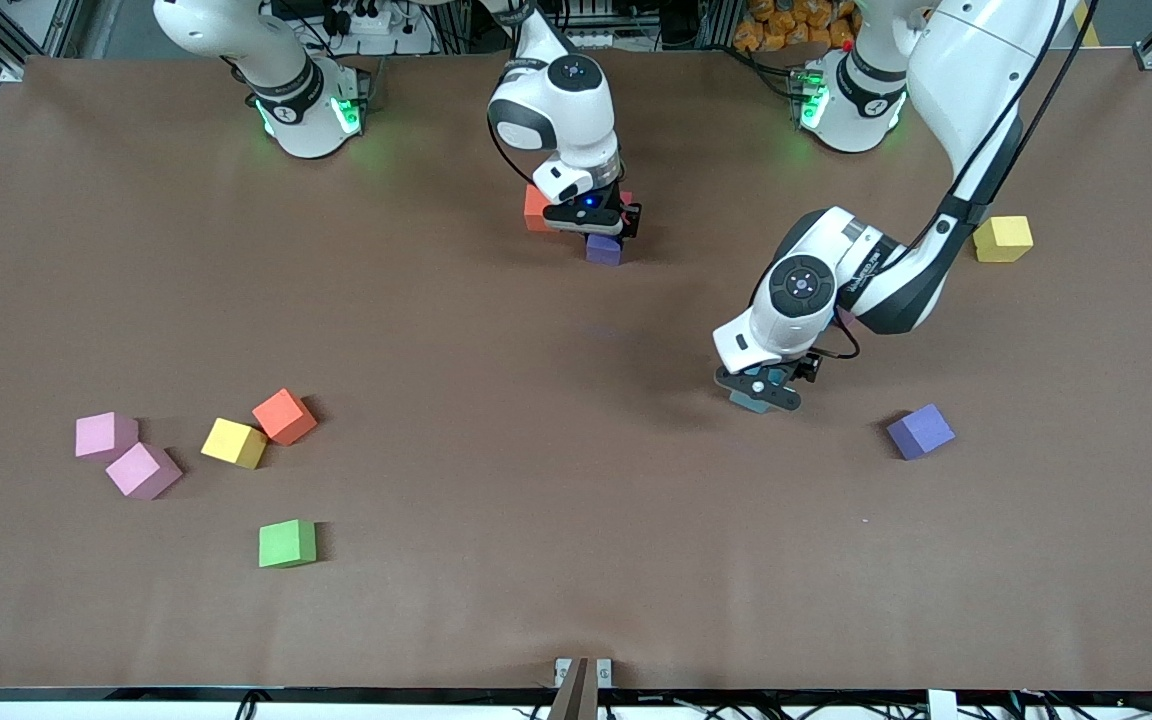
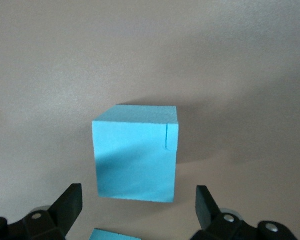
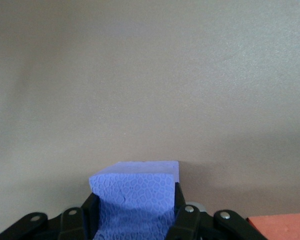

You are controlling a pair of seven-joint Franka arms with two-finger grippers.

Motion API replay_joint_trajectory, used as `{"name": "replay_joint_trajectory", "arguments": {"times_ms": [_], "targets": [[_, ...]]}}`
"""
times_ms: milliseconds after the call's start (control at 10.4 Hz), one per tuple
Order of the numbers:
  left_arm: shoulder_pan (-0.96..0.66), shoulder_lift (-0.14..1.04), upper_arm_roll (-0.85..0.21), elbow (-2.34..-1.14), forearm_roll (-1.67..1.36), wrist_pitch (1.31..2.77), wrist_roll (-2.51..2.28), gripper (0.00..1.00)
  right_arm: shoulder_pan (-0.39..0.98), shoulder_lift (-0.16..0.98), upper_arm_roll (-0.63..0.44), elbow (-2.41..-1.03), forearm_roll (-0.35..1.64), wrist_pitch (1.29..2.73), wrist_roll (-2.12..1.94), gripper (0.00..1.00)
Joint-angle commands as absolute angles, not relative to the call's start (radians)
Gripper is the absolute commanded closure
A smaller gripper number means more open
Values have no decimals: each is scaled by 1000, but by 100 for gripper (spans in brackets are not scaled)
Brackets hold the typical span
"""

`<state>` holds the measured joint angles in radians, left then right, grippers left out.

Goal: Form number 2 with 11 blocks
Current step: 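Grasp the cyan block with the left gripper while the right gripper releases purple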

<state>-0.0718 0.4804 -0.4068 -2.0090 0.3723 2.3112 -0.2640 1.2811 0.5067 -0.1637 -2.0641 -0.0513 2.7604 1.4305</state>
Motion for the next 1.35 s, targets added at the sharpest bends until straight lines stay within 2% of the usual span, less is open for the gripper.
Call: {"name": "replay_joint_trajectory", "arguments": {"times_ms": [0, 577, 673, 769, 865, 961, 1057, 1249], "targets": [[-80, 505, -391, -1987, 380, 2347, -171, 0, 1305, 511, -183, -2060, -83, 2780, 1496, 87], [-80, 532, -380, -1957, 380, 2358, -126, 0, 1318, 546, -186, -2031, -110, 2781, 1526, 87], [-80, 532, -380, -1953, 380, 2358, -126, 0, 1319, 546, -198, -2026, -109, 2780, 1526, 81], [-80, 538, -382, -1951, 382, 2358, -126, 0, 1318, 548, -199, -2020, -107, 2780, 1526, 55], [-81, 541, -380, -1941, 380, 2358, -126, 0, 1316, 548, -201, -2011, -107, 2778, 1541, 21], [-81, 541, -380, -1940, 379, 2358, -127, 0, 1315, 548, -202, -2008, -107, 2778, 1554, 5], [-80, 541, -380, -1940, 379, 2358, -127, 0, 1310, 546, -202, -2008, -109, 2778, 1552, 0], [-81, 546, -382, -1939, 379, 2358, -126, 0, 1302, 542, -202, -2008, -112, 2775, 1537, 0]]}}
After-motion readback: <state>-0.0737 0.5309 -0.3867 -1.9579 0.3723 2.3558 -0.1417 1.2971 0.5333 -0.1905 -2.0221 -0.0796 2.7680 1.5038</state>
